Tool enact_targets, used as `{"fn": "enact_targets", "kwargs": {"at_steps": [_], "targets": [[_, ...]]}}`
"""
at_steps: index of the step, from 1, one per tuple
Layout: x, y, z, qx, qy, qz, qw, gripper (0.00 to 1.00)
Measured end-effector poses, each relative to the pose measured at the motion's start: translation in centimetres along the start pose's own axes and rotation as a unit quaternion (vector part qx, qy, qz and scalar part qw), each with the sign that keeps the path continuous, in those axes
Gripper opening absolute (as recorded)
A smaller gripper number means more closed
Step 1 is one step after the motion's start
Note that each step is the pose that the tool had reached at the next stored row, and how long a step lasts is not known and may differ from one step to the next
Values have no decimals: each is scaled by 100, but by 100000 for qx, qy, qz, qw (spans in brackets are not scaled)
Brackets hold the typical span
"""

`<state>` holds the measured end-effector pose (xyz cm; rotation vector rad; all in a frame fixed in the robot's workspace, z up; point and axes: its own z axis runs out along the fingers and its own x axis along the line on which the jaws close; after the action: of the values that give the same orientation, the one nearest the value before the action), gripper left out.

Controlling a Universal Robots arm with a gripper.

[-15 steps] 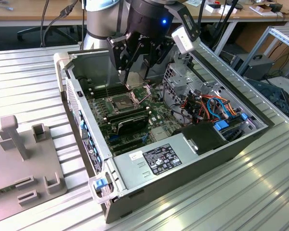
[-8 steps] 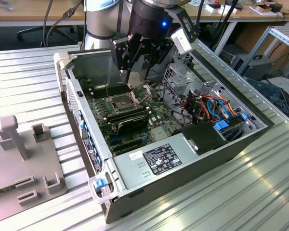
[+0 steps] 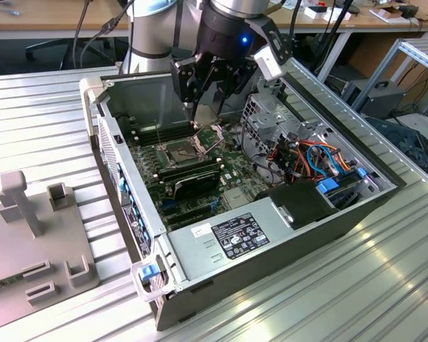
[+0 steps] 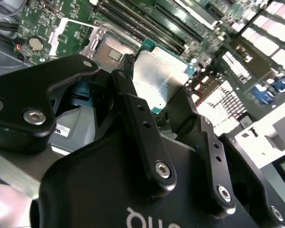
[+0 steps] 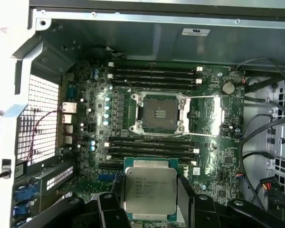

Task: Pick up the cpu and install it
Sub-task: 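Pick up the cpu and move it towards the insertion slot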

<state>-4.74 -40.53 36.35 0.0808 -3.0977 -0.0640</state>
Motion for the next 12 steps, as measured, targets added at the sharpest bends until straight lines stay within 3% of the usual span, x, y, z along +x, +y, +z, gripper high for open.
{"fn": "enact_targets", "kwargs": {"at_steps": [8, 12], "targets": [[-113, 217, 142, 4, 2, 29, 100000, 53], [-152, 333, 262, -1, -2, 27, 100000, 53]]}}
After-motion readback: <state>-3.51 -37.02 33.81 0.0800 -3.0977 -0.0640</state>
